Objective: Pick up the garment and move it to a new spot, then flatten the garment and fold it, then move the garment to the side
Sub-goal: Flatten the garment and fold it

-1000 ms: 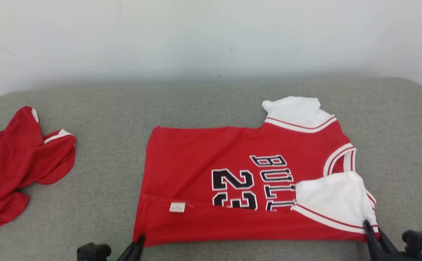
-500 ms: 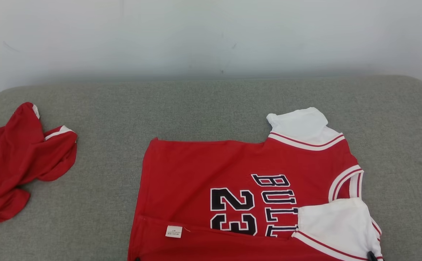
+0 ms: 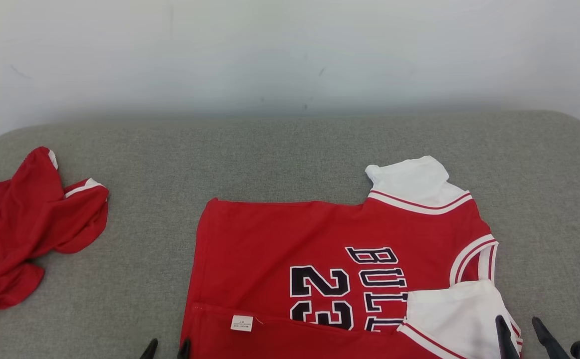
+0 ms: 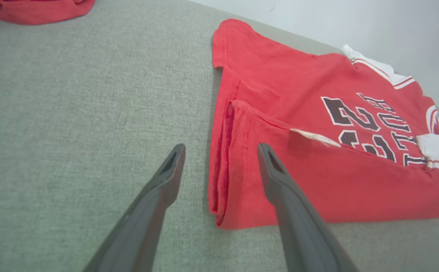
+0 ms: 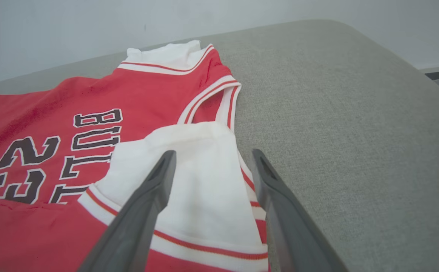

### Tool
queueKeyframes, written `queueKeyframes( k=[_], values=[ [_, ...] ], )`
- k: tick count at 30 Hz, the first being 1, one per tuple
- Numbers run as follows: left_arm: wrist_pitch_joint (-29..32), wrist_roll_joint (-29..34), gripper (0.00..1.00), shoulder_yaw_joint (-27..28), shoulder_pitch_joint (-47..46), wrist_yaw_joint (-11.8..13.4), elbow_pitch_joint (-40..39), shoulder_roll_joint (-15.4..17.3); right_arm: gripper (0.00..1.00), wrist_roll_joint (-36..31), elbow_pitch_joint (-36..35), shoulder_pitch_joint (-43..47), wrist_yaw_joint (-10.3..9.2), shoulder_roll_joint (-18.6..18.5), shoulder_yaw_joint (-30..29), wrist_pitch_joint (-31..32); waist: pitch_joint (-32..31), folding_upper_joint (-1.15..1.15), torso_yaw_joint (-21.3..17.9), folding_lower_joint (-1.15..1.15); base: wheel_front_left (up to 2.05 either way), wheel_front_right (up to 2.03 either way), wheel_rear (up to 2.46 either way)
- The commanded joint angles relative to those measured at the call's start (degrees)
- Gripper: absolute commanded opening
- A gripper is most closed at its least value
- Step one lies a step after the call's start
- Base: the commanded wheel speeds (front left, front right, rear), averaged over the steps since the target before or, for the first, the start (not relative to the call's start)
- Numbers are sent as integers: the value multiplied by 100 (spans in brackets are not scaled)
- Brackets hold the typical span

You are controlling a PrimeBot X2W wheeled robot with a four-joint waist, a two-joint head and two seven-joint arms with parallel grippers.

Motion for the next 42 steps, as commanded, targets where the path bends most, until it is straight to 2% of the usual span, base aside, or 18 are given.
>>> queueKeyframes(
  k=[1,4,7,14,18,25,31,36,40,42],
  values=[
    [-49,87,100,120,-53,36,-77,-23,100,-74,-74,-86,-11,20,29,-130,-34,0,-12,0,0,0,0],
    [-60,580,100,491,-104,184,-397,-78,100,-157,-112,-248,-11,113,41,-374,-56,0,-8,0,0,0,0],
    [-53,1054,100,1018,49,300,-721,-380,100,-282,-30,-413,-11,165,169,-730,-64,0,3,0,0,0,0],
    [-55,2227,100,1844,250,272,-1109,-1004,100,-462,387,-625,-11,393,456,-1487,-60,0,-6,0,0,0,0],
    [-55,2615,100,2474,354,195,-1172,-1315,100,-645,505,-724,-11,489,560,-1594,5,0,-79,0,0,0,0],
    [-55,2935,100,3097,472,-213,-962,-1619,100,-975,199,-563,-11,675,618,-1596,42,0,-117,0,0,0,0],
    [-56,3049,100,3216,249,-463,-817,-1689,100,-998,247,-679,-11,726,621,-1593,138,0,-146,0,0,0,0],
    [-56,2966,100,3247,-242,-627,-647,-1687,100,-950,405,-1225,-11,742,718,-1592,355,0,-241,0,0,0,0],
    [-56,2592,100,3048,-980,-695,-136,-1407,100,-933,700,-1882,-11,609,938,-1592,612,0,-360,0,0,0,0],
    [106,2241,100,2628,-1442,-689,152,-1173,100,-875,873,-2263,-11,553,1035,-1593,746,0,-424,0,0,0,0]
  ],
)
